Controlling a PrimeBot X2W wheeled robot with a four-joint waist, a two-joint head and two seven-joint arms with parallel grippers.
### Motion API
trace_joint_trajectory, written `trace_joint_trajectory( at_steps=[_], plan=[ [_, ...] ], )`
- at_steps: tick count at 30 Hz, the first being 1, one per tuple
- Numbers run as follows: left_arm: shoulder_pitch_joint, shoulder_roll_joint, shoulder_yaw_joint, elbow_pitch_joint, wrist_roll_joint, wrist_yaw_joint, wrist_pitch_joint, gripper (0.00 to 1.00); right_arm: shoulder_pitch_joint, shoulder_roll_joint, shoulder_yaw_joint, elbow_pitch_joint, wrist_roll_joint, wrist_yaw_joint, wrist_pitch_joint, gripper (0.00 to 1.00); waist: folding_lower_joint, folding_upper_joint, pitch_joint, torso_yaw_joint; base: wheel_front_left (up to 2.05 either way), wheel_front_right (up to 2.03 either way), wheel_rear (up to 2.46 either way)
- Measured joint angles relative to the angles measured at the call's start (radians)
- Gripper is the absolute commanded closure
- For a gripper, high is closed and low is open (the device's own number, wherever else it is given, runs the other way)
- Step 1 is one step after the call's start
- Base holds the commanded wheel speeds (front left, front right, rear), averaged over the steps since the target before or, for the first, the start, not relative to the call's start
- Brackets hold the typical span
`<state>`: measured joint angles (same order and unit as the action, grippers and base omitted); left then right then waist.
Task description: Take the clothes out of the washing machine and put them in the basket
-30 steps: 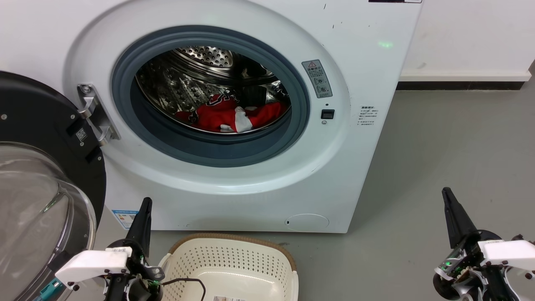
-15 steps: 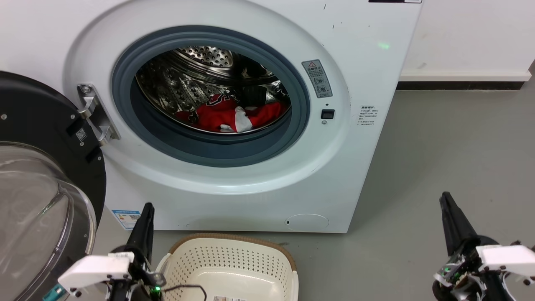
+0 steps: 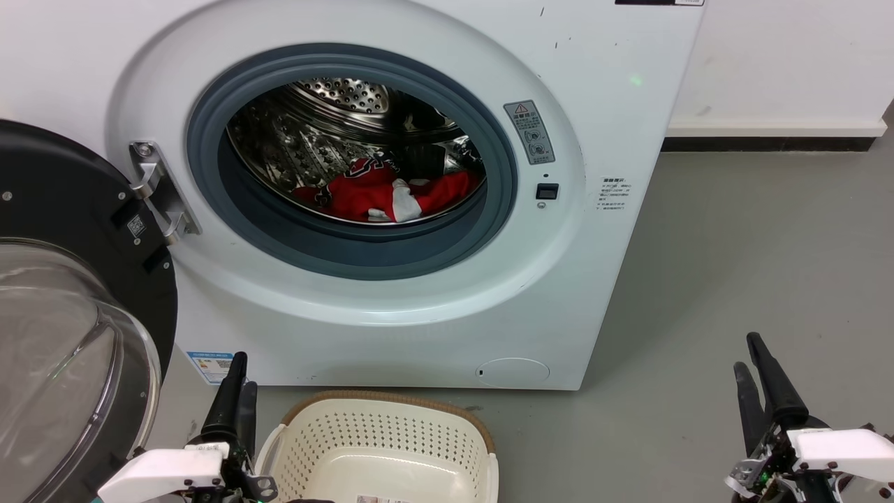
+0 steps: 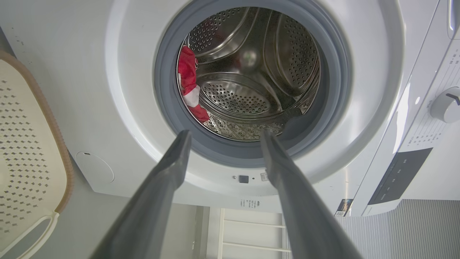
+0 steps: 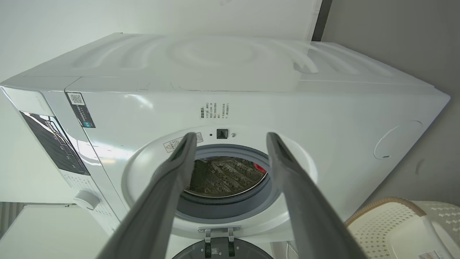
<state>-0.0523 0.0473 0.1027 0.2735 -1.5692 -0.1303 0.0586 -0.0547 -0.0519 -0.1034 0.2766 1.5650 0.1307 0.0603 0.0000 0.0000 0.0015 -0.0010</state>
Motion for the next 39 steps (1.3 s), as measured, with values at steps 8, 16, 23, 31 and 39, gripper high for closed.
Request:
trace_joint_trajectory(
  at_steps=[8,16,23,31,39],
  plan=[
    [0.007,-0.001,0.031,-0.018,0.07,0.0,-0.035,0.0,0.006,0.001,-0.024,0.0,-0.177,0.0,-0.035,0.0,0.0,0.0,-0.001,0.0,0.0,0.0,0.0],
    [0.009,0.0,0.057,-0.088,0.327,0.081,-0.074,0.0,0.005,0.001,-0.05,-0.114,-0.515,0.0,-0.077,0.0,0.0,0.0,0.001,0.001,0.0,0.0,0.0],
    [0.025,0.0,0.03,-0.177,0.454,0.153,-0.1,0.0,0.011,0.001,-0.007,-0.212,-0.755,0.0,-0.101,0.0,0.0,0.0,0.004,0.002,0.0,0.0,0.0],
    [0.03,0.0,0.024,-0.273,0.577,0.181,-0.127,0.0,0.023,0.002,0.038,-0.305,-0.955,0.0,-0.13,0.0,0.0,0.0,0.007,0.003,0.0,0.0,0.0],
    [0.056,0.0,-0.007,-0.308,0.682,0.157,-0.152,0.0,0.035,0.002,0.066,-0.349,-1.113,0.0,-0.154,0.0,0.0,0.0,0.006,0.003,0.0,0.0,0.0]
  ],
)
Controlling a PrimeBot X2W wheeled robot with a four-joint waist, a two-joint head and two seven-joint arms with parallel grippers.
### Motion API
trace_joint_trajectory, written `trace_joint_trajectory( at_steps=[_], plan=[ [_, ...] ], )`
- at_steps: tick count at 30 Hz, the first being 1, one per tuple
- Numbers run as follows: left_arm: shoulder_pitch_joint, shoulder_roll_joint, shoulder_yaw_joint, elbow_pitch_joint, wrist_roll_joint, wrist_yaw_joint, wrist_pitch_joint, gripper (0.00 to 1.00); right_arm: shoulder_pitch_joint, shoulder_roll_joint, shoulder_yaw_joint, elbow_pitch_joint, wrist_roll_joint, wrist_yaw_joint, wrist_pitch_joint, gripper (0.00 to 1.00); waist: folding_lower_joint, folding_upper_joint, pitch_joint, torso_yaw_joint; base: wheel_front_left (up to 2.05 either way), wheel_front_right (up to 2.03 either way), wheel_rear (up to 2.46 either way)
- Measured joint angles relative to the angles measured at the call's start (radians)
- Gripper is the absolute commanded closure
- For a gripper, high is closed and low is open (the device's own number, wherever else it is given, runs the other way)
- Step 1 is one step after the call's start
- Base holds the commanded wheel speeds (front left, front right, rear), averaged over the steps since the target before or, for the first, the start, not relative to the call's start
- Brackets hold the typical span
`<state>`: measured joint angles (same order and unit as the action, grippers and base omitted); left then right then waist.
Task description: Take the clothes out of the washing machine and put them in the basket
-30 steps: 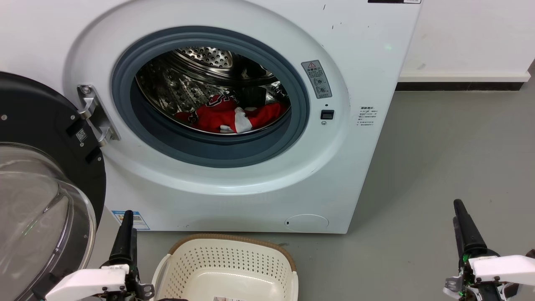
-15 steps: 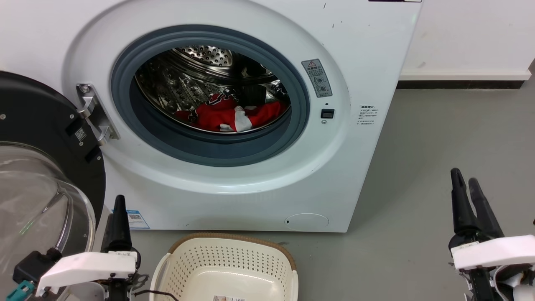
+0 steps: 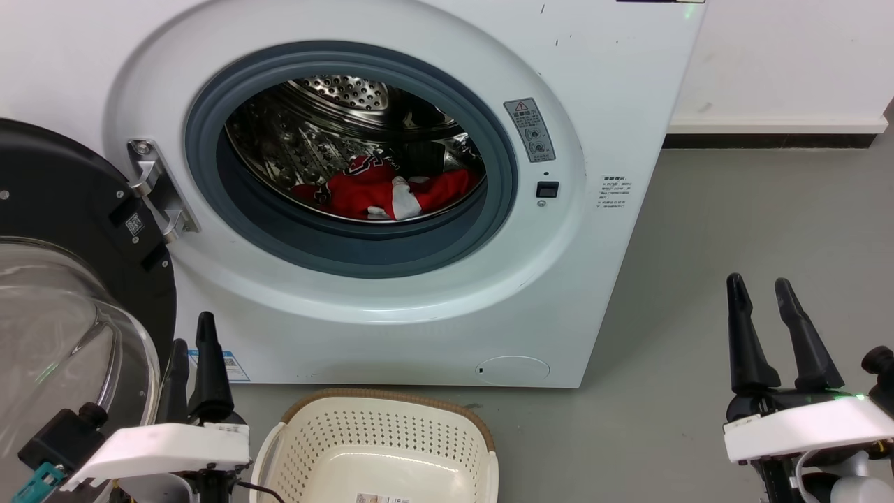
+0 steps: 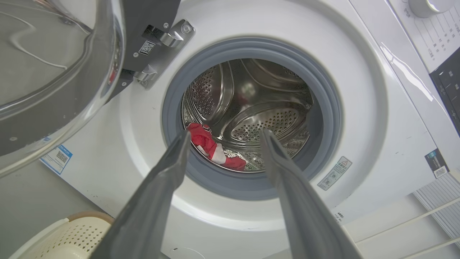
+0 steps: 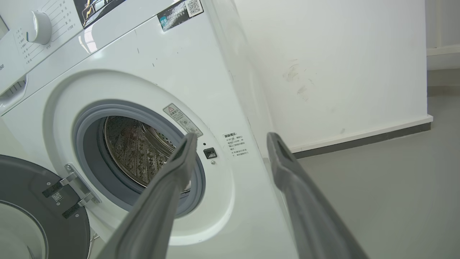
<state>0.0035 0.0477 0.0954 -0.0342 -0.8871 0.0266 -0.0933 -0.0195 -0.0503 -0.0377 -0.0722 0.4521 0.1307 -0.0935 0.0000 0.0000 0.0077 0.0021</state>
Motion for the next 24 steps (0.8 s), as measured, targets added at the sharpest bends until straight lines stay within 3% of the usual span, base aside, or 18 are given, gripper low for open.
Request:
trace_joint_trajectory(
  at_steps=[19,24],
  plan=[
    [0.025,0.005,-0.144,-0.057,0.411,-0.001,-0.053,0.0,0.048,0.001,0.035,0.002,-0.173,0.0,-0.054,0.0,0.0,0.0,-0.002,-0.006,0.0,0.0,0.0],
    [0.032,0.027,-0.19,-0.046,0.489,0.022,-0.068,0.0,0.05,0.0,0.013,-0.01,-0.208,0.0,-0.066,0.0,0.0,0.0,-0.002,-0.007,0.0,0.0,0.0]
  ],
)
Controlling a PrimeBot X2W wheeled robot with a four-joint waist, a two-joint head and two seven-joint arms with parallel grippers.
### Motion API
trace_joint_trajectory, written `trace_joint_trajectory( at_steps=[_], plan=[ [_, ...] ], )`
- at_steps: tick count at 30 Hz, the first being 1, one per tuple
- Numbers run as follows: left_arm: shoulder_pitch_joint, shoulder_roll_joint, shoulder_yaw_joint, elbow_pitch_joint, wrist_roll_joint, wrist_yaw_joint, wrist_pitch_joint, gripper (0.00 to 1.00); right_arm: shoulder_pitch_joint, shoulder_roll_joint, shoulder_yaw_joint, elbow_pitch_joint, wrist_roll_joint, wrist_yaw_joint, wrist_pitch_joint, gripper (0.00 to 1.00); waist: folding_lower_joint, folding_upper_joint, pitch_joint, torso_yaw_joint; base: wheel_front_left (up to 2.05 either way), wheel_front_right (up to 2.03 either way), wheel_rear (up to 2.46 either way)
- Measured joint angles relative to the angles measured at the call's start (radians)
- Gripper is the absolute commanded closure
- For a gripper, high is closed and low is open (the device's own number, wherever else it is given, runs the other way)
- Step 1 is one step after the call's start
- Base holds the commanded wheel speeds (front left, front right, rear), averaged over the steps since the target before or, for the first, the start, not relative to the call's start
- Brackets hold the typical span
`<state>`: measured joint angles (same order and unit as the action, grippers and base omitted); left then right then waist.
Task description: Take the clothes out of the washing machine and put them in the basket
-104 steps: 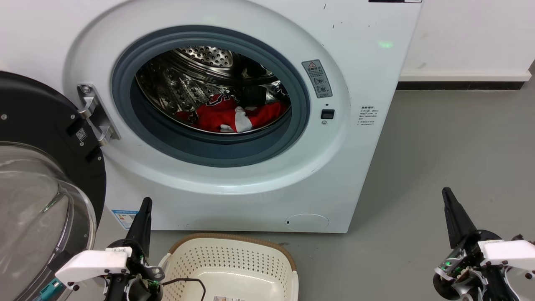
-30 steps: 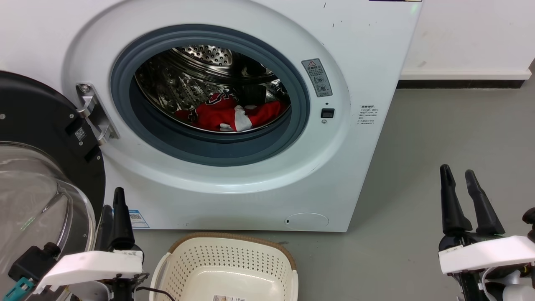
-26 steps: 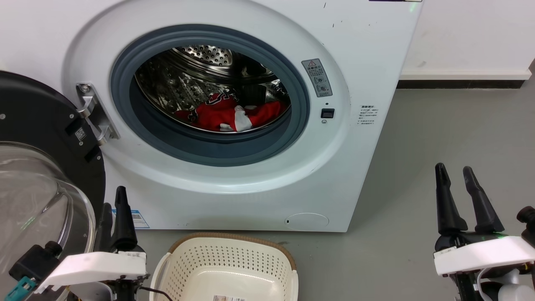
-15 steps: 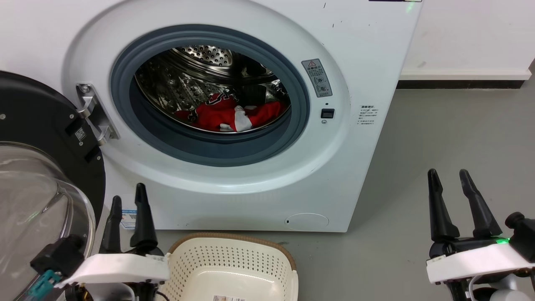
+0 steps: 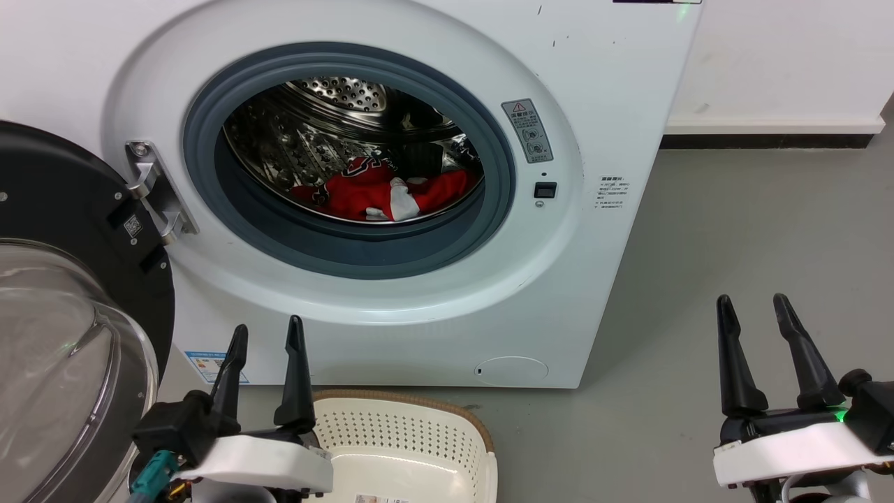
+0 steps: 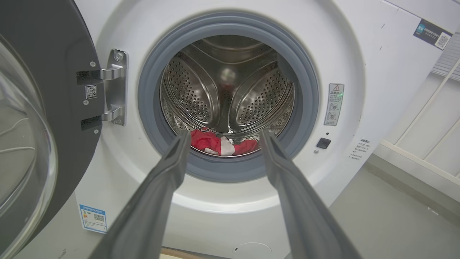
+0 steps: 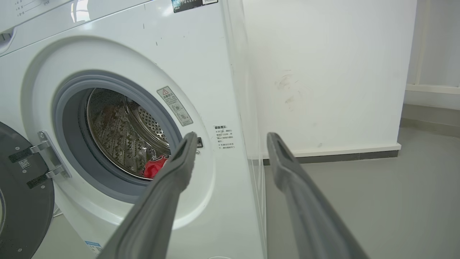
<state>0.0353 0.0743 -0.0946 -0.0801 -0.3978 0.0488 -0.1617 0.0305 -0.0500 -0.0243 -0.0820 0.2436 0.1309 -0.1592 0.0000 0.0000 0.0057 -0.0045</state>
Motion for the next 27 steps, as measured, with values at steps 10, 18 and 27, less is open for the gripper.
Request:
trace_joint_trajectory(
  at_steps=[10,18,27],
  plan=[
    [0.013,0.034,-0.072,0.052,0.098,0.061,-0.027,0.0,0.021,0.0,0.009,0.011,-0.127,0.0,-0.028,0.0,0.0,0.0,0.0,0.004,0.0,0.0,0.0],
    [0.018,0.045,-0.101,0.055,0.167,0.096,-0.044,0.0,0.033,0.0,0.023,0.02,-0.225,0.0,-0.046,0.0,0.0,0.0,0.002,0.006,0.0,0.0,0.0],
    [0.026,0.056,-0.121,0.076,0.23,0.132,-0.063,0.0,0.038,0.0,0.031,0.019,-0.305,0.0,-0.066,0.0,0.0,0.0,0.003,0.006,0.0,0.0,0.0]
  ],
)
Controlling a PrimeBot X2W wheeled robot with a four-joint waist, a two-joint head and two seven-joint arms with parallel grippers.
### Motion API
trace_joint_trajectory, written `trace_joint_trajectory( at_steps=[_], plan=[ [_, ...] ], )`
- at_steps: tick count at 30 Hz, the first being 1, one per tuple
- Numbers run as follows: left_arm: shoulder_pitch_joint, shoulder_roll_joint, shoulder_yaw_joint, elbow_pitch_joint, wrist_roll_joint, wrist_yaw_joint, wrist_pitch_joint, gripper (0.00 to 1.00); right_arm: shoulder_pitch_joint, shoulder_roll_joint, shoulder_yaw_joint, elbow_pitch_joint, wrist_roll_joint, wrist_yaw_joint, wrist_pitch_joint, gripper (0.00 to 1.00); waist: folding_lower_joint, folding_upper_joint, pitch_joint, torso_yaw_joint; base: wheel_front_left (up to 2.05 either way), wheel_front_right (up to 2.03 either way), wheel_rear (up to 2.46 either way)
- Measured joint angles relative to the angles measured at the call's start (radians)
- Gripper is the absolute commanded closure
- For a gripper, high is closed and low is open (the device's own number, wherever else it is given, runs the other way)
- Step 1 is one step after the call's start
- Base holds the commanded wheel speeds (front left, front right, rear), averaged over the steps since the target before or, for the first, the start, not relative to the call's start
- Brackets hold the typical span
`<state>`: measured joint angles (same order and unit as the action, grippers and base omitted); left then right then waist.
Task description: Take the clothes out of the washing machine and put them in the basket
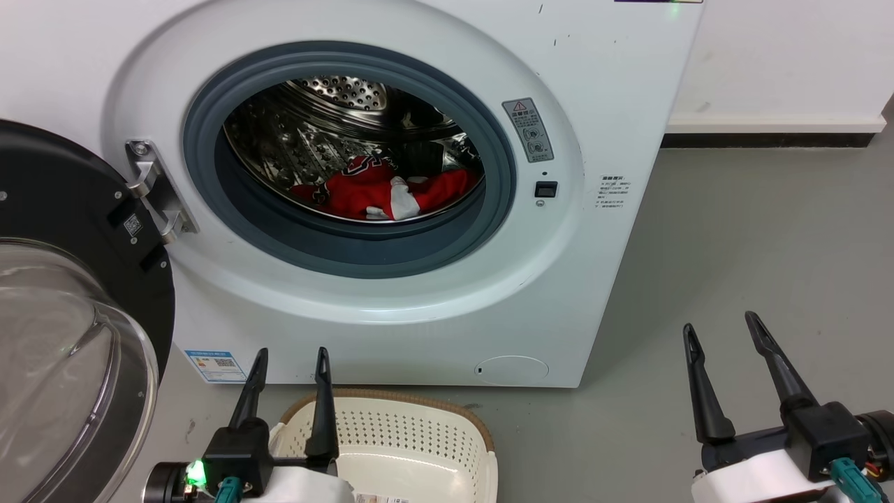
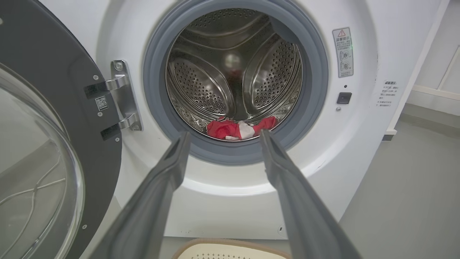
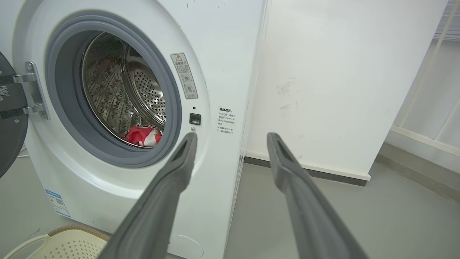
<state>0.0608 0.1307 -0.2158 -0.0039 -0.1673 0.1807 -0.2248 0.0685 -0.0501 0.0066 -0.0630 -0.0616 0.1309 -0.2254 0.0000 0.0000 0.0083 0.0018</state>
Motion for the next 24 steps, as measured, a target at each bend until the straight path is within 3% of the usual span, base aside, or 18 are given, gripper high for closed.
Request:
trace_joint_trajectory(
  at_steps=[7,12,24],
  plan=[
    [0.017,-0.009,0.01,0.027,0.03,-0.016,-0.015,0.0,0.021,0.0,-0.019,0.051,0.072,0.0,-0.013,0.0,0.0,0.0,-0.004,-0.001,0.0,0.0,0.0],
    [0.024,-0.017,0.021,0.058,0.057,-0.047,-0.024,0.0,0.021,0.0,-0.011,0.069,0.048,0.0,-0.022,0.0,0.0,0.0,-0.009,-0.005,0.0,0.0,0.0],
    [0.025,-0.028,0.028,0.043,0.142,-0.054,-0.037,0.0,0.022,0.0,0.005,0.094,0.022,0.0,-0.038,0.0,0.0,0.0,-0.008,-0.012,0.0,0.0,0.0]
  ],
)
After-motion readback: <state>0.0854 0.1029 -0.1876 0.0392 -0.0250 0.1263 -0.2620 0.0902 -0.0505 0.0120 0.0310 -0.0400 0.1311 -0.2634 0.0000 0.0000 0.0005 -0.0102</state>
